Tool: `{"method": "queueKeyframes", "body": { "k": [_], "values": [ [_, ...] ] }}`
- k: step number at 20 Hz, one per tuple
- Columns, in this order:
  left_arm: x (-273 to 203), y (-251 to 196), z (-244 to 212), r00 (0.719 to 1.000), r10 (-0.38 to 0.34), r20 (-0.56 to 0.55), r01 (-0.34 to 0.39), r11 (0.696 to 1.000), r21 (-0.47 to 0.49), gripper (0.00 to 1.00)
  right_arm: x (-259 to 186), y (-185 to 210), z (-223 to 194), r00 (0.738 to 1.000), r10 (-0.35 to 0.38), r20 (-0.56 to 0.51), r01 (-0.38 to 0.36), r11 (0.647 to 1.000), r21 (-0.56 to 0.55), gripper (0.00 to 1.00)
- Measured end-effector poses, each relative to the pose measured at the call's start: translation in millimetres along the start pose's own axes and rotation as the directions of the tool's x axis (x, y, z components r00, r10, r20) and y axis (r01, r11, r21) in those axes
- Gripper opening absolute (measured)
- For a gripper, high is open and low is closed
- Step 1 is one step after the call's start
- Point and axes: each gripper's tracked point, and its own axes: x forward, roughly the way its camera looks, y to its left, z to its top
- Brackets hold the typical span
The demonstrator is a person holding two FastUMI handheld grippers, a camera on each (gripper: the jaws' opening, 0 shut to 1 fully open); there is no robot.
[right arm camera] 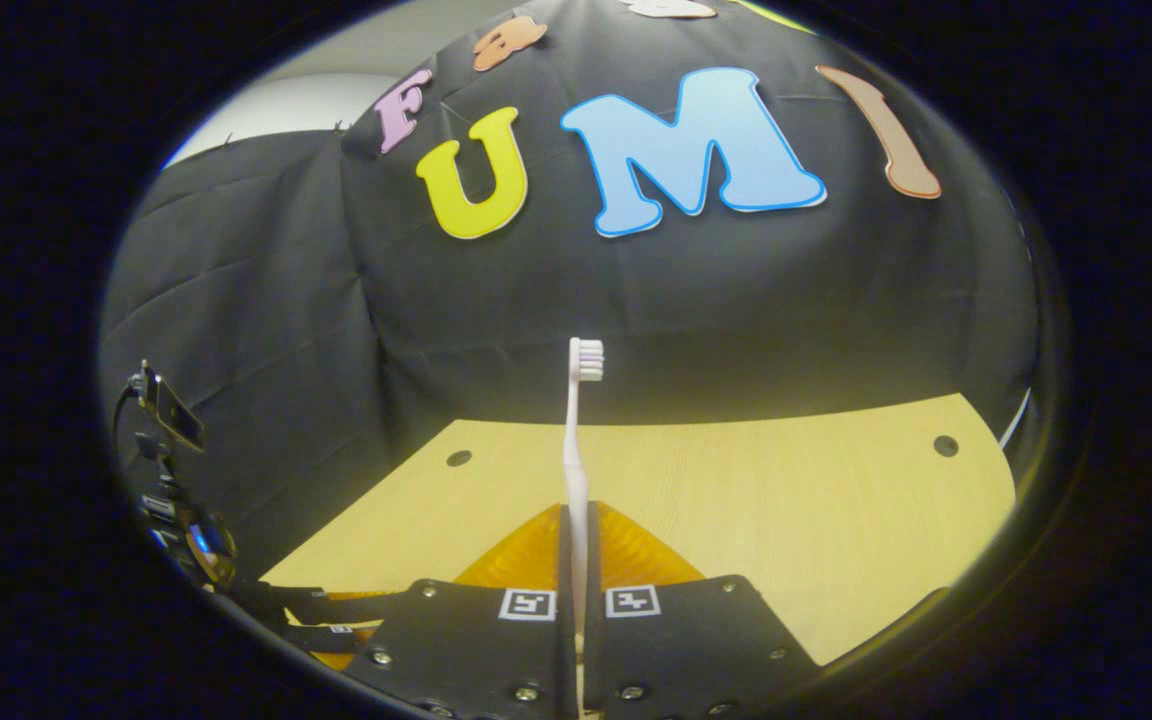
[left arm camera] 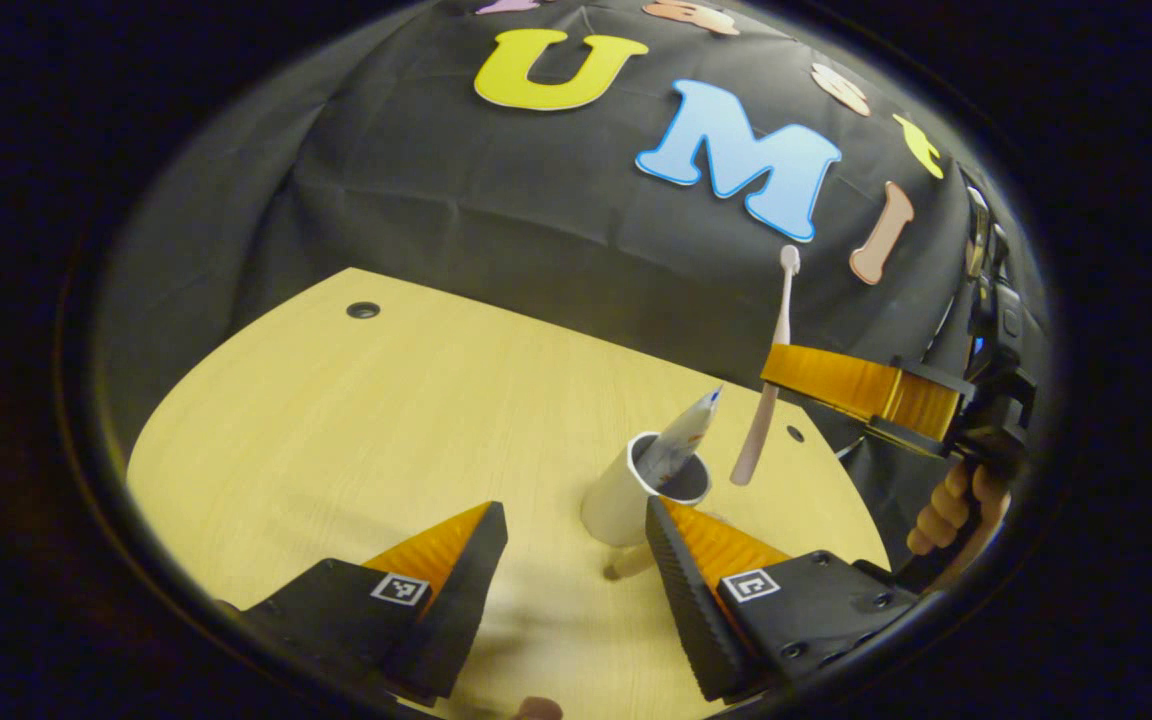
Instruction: Put the toothbrush and toothpaste on the desktop into the cup, then pick up the cup and place it on the coaster on the desktop.
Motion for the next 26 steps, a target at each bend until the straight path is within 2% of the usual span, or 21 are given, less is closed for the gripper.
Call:
{"method": "queueKeyframes", "body": {
  "k": [4,9,10,16,18,22,23,24,25,26],
  "values": [
    [3,11,-11,0.999,0.033,-0.036,-0.033,0.999,-0.002,0.9,10,0,-8,1.0,-0.008,0.017,0.009,0.999,-0.049,0.04],
    [8,2,-25,0.997,0.002,-0.081,0.002,0.999,0.05,0.92,24,-1,-14,0.999,-0.038,0.033,0.041,0.994,-0.103,0.04],
    [11,1,-26,0.996,0.006,-0.085,0.0,0.998,0.061,0.9,27,-4,-18,0.998,-0.047,0.036,0.051,0.993,-0.11,0.04],
    [10,2,-26,0.995,0.006,-0.099,-0.001,0.999,0.055,0.89,17,-9,-17,0.997,-0.061,0.046,0.065,0.993,-0.094,0.05],
    [11,0,-27,0.995,0.004,-0.103,0.001,0.999,0.05,0.95,18,-9,-20,0.998,-0.056,0.041,0.059,0.995,-0.082,0.08],
    [9,3,-29,0.994,0.014,-0.108,-0.008,0.998,0.055,0.93,16,-8,-22,0.998,-0.056,0.029,0.058,0.996,-0.071,0.28],
    [9,4,-27,0.994,0.02,-0.105,-0.014,0.999,0.053,0.93,16,-7,-23,0.998,-0.05,0.026,0.051,0.996,-0.07,0.38],
    [9,4,-26,0.995,0.021,-0.102,-0.016,0.999,0.051,0.97,15,-6,-24,0.998,-0.05,0.023,0.051,0.996,-0.072,0.43],
    [9,3,-26,0.995,0.014,-0.101,-0.009,0.999,0.048,0.93,12,-8,-22,0.998,-0.058,0.025,0.06,0.995,-0.081,0.54],
    [9,4,-25,0.995,0.014,-0.099,-0.01,0.999,0.046,0.97,9,-8,-22,0.998,-0.06,0.027,0.062,0.994,-0.09,0.53]
  ]
}}
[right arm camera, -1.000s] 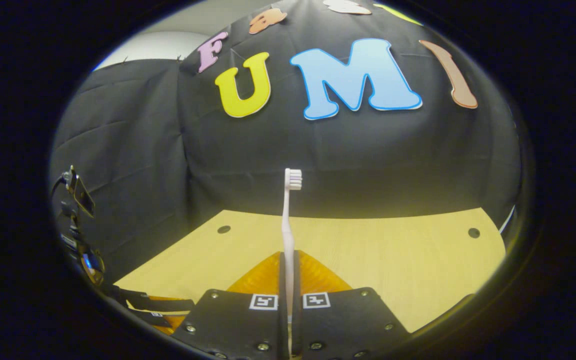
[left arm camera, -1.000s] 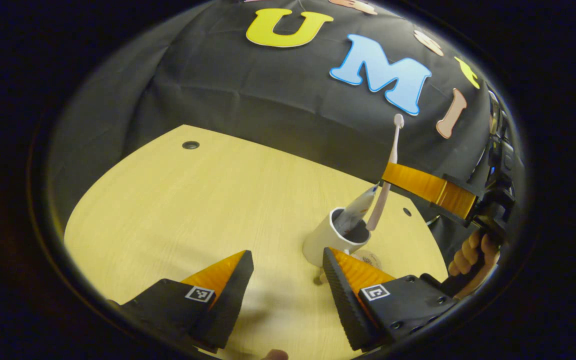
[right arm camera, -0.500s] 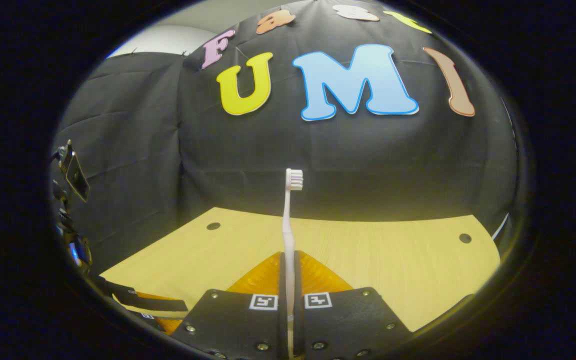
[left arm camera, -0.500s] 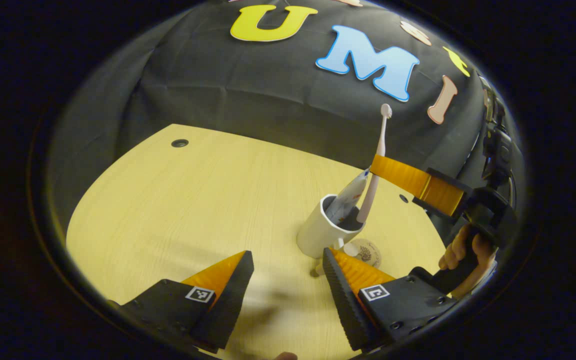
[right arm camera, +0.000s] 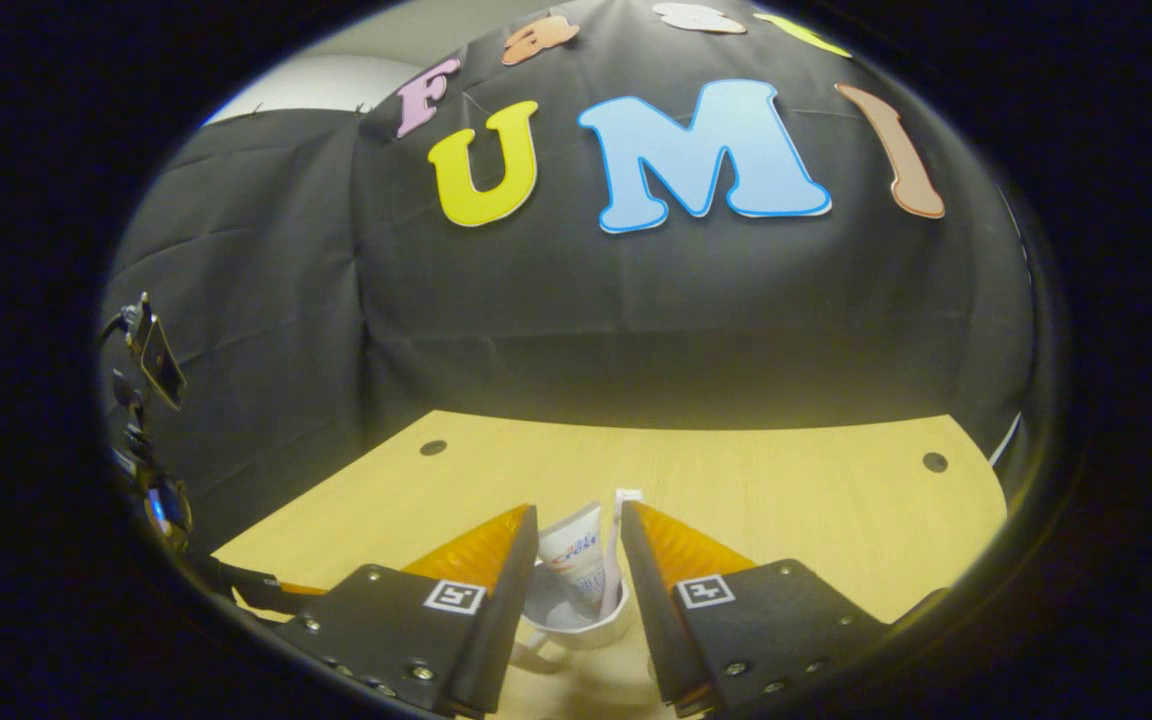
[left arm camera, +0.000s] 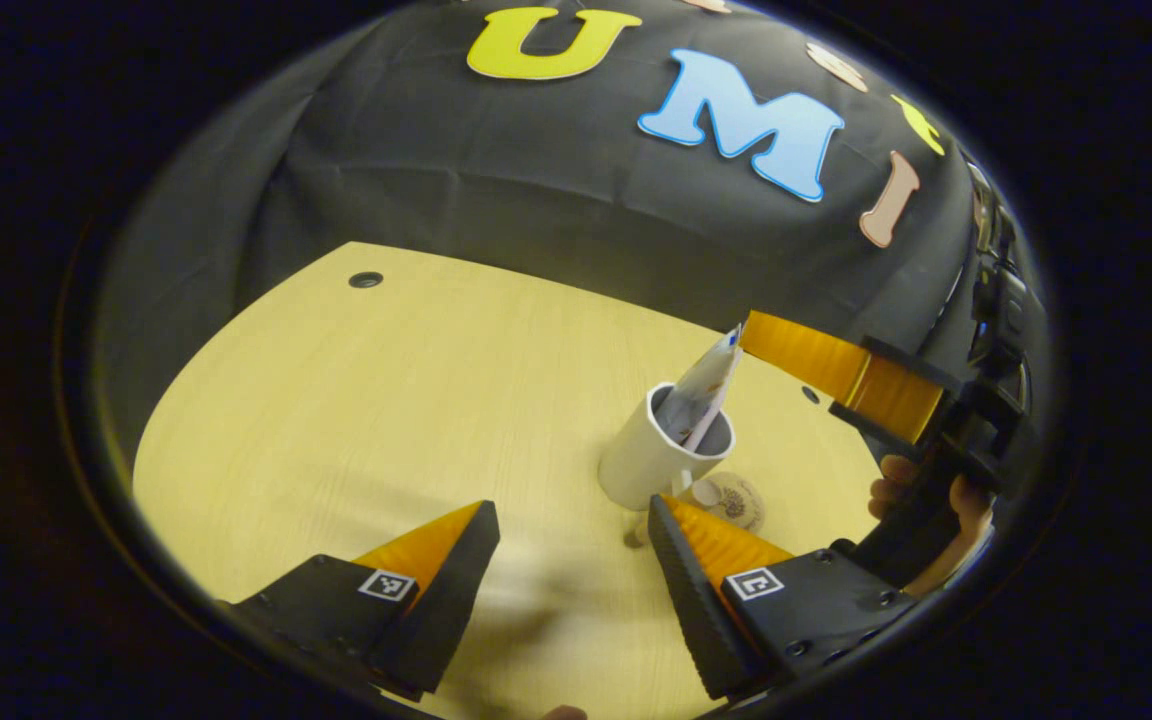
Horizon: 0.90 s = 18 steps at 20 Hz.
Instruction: Put the toothbrush and toothpaste on the desktop into the cup, then pick up the cup and place it on the coaster on the desktop.
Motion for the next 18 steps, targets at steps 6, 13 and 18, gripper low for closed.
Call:
{"method": "queueKeyframes", "body": {
  "k": [6,13,18],
  "values": [
    [-7,-16,-5,0.999,-0.032,-0.026,0.032,0.999,0.003,0.97,-20,-3,9,0.999,-0.031,0.015,0.031,0.999,-0.035,0.97],
    [-1,-38,-19,0.991,-0.063,-0.117,0.066,0.998,0.018,0.93,-68,-25,20,0.994,-0.108,0.016,0.108,0.992,-0.059,0.99],
    [10,-50,-30,0.979,-0.073,-0.189,0.082,0.996,0.038,1.0,-106,-46,22,0.984,-0.174,0.04,0.177,0.98,-0.09,0.99]
  ]
}}
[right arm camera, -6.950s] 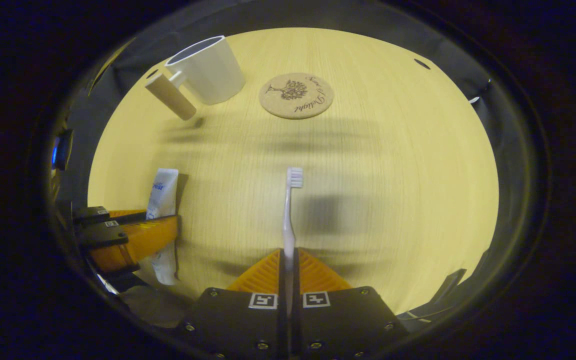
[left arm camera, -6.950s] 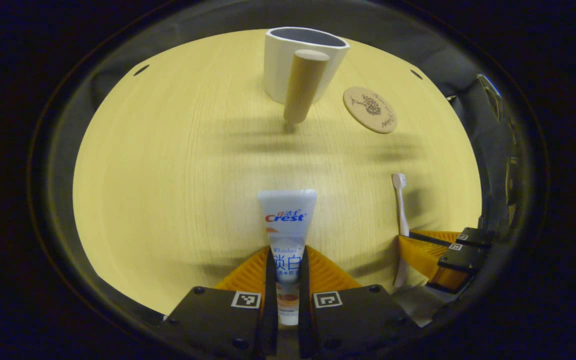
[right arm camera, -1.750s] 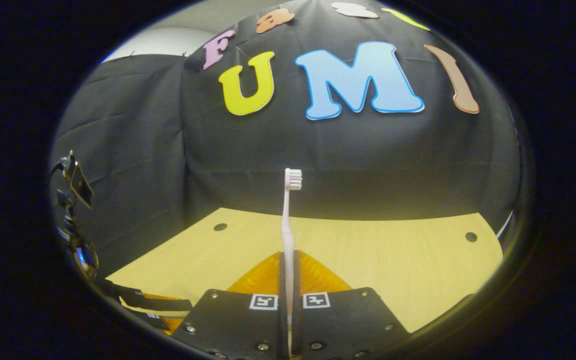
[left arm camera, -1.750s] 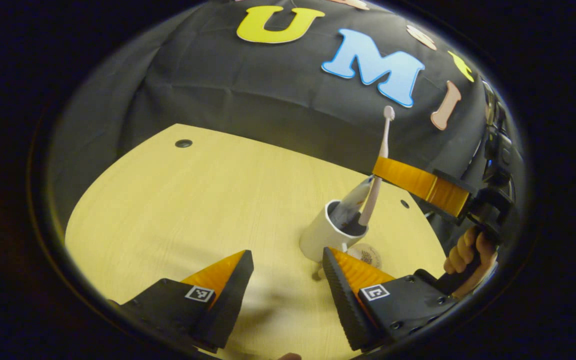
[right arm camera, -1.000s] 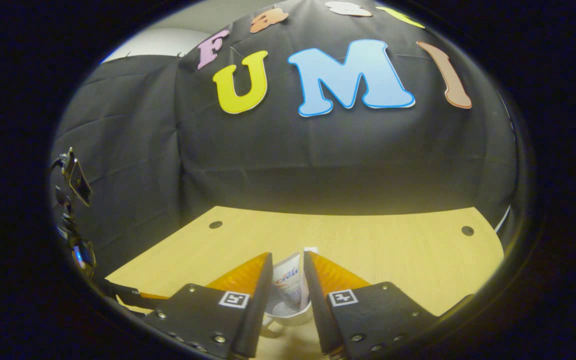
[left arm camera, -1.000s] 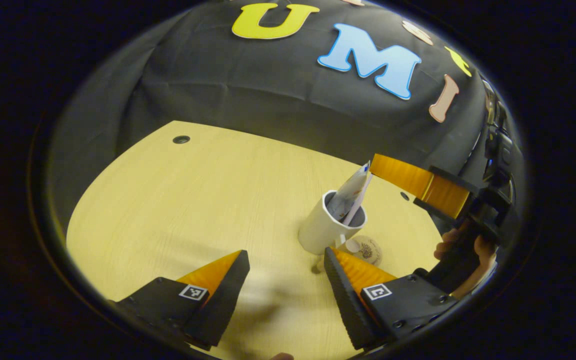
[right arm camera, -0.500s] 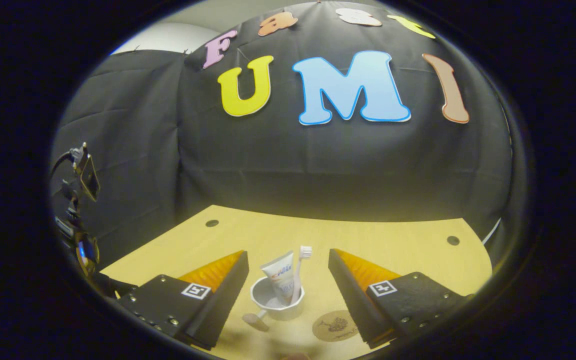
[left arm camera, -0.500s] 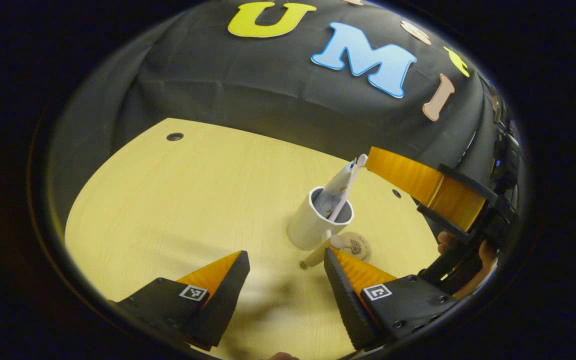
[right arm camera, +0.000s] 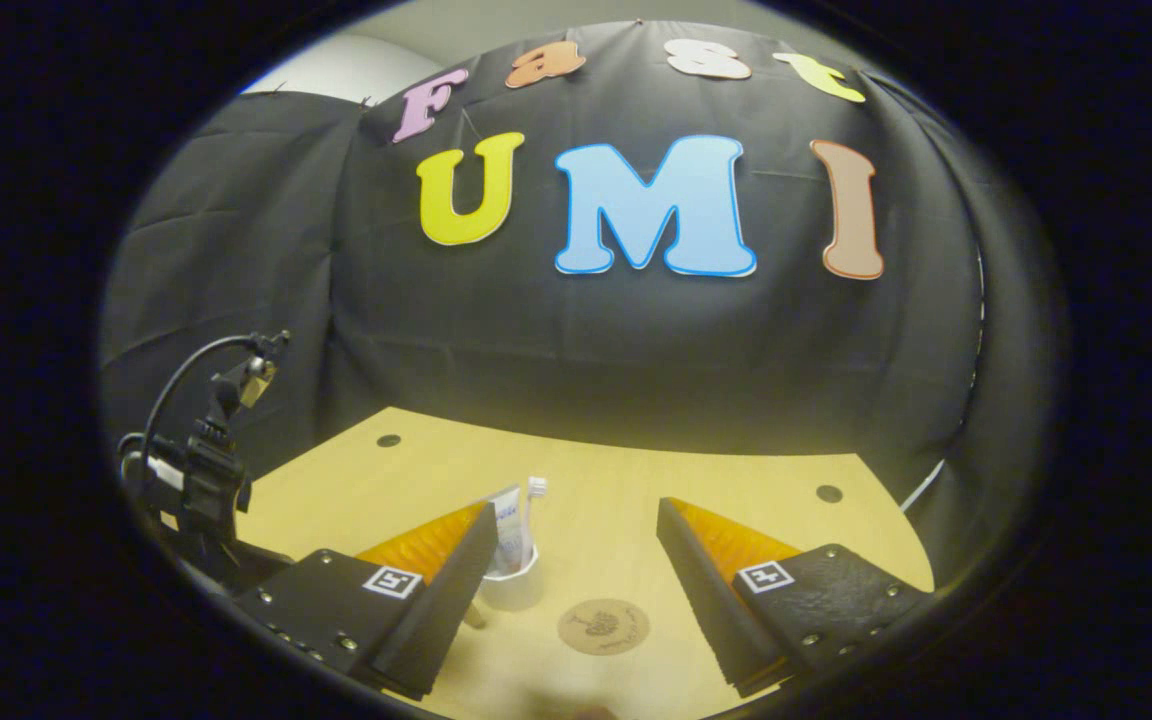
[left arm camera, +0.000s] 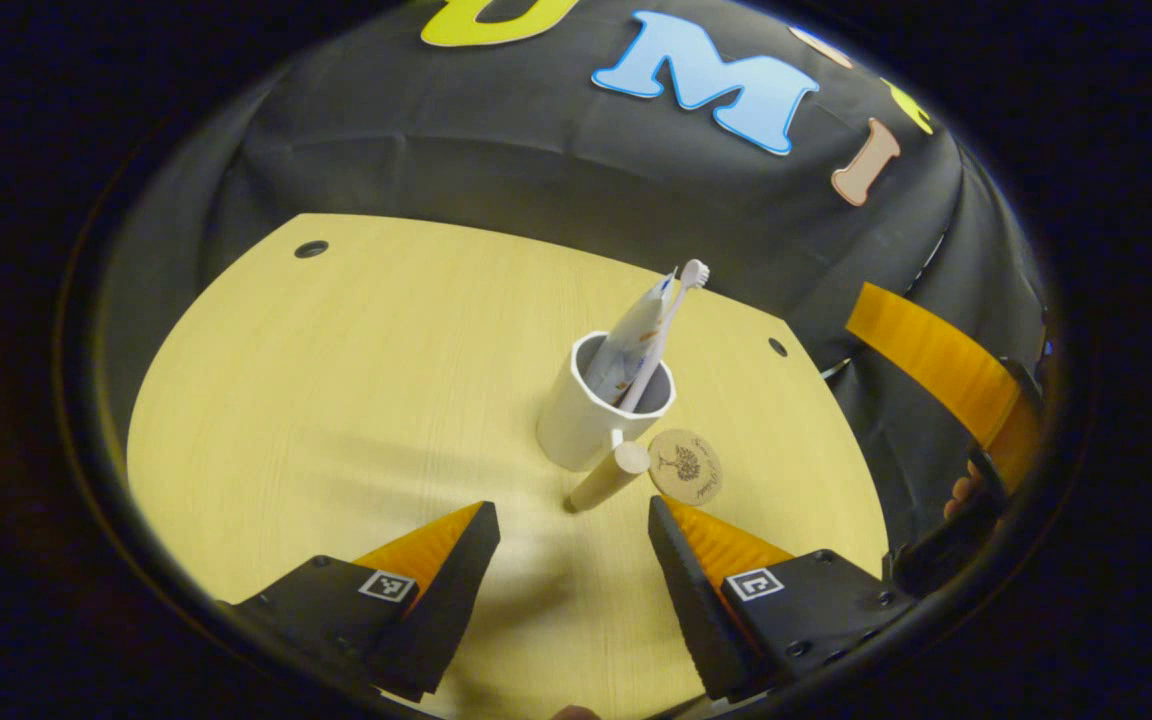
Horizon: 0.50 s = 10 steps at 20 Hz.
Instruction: Put the toothbrush and toothpaste on the desktop into the cup, then pick up the cup and place it on the coaster on the desktop.
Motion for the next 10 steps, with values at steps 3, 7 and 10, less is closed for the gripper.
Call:
{"method": "queueKeyframes", "body": {
  "k": [3,7,10],
  "values": [
    [11,-11,-1,0.998,-0.009,-0.06,0.01,1.0,0.012,0.97,-16,-13,-10,0.999,-0.029,-0.018,0.03,1.0,0.009,0.99],
    [29,-13,7,0.992,0.011,-0.127,-0.008,1.0,0.024,0.94,-33,-28,-29,0.996,-0.059,-0.06,0.06,0.998,0.022,0.99],
    [44,-15,12,0.984,0.024,-0.174,-0.019,0.999,0.034,0.97,-46,-42,-44,0.992,-0.088,-0.094,0.091,0.995,0.033,0.99]
  ]
}}
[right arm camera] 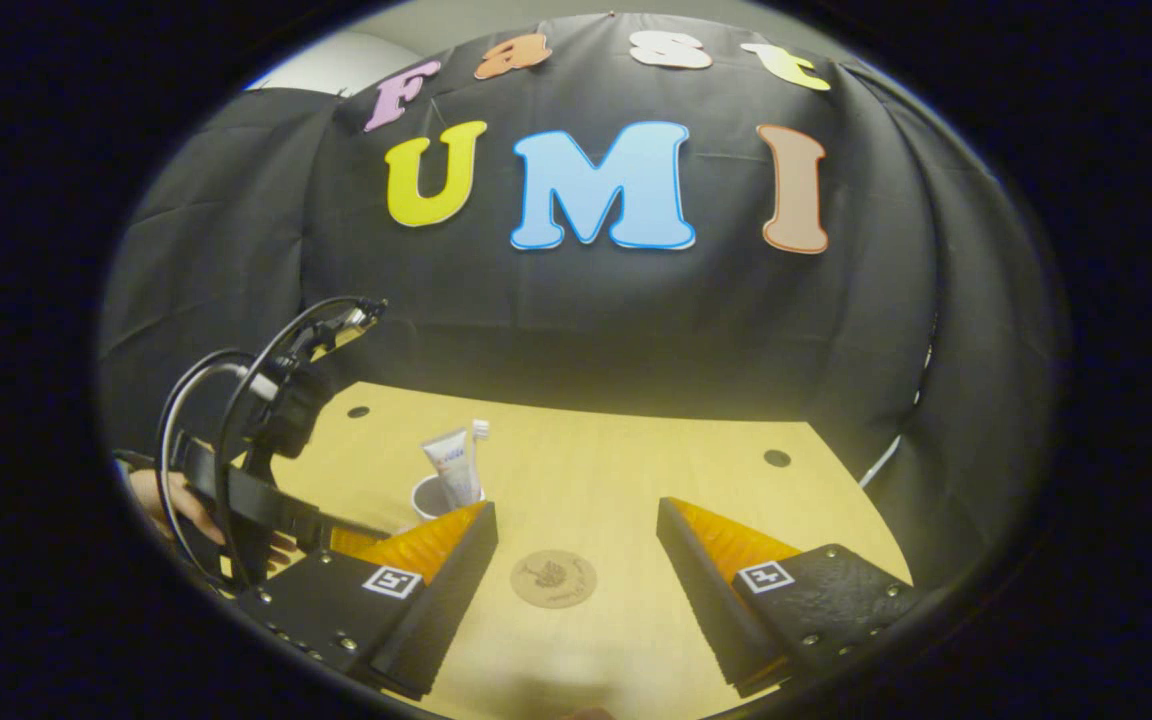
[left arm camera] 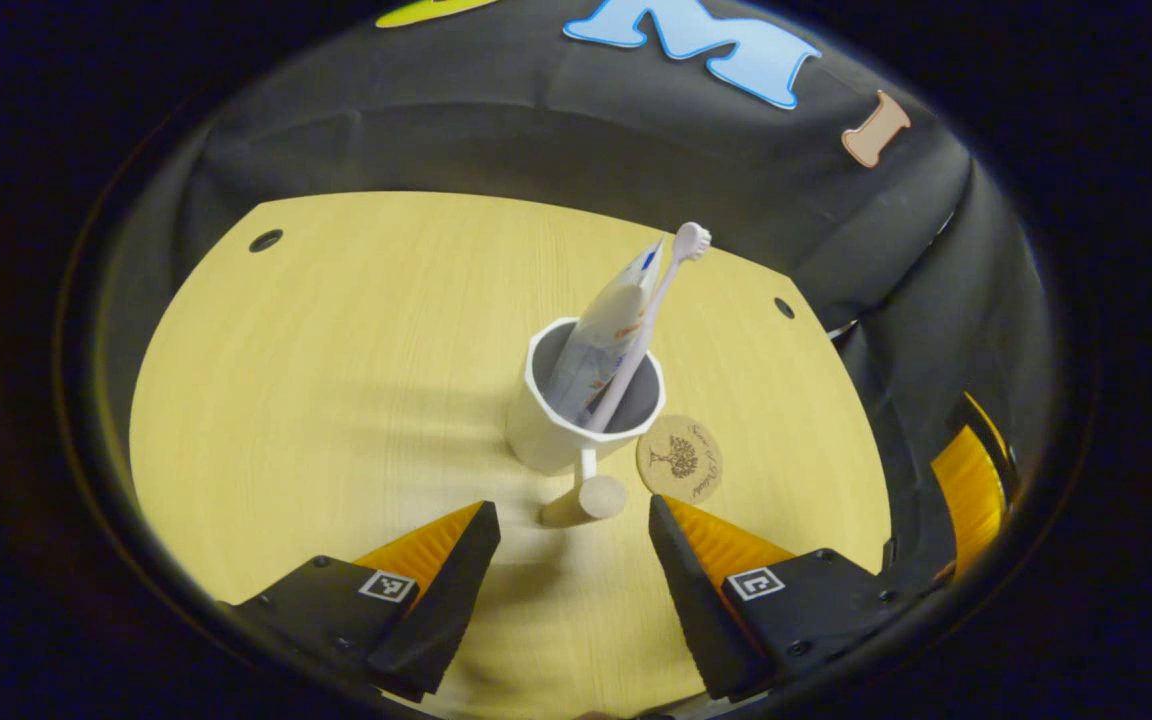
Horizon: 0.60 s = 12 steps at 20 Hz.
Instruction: Put the toothbrush and toothpaste on the desktop into the cup, then pick up the cup and place it on the coaster on the desktop.
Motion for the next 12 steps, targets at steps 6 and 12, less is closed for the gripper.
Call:
{"method": "queueKeyframes", "body": {
  "k": [6,12],
  "values": [
    [32,2,10,0.994,0.033,-0.106,-0.03,0.999,0.028,1.0,-9,-24,-25,0.997,-0.04,-0.063,0.043,0.998,0.055,0.97],
    [50,-2,17,0.986,0.041,-0.16,-0.041,0.999,0.001,0.94,-9,-38,-33,0.994,-0.058,-0.095,0.065,0.995,0.073,0.99]
  ]
}}
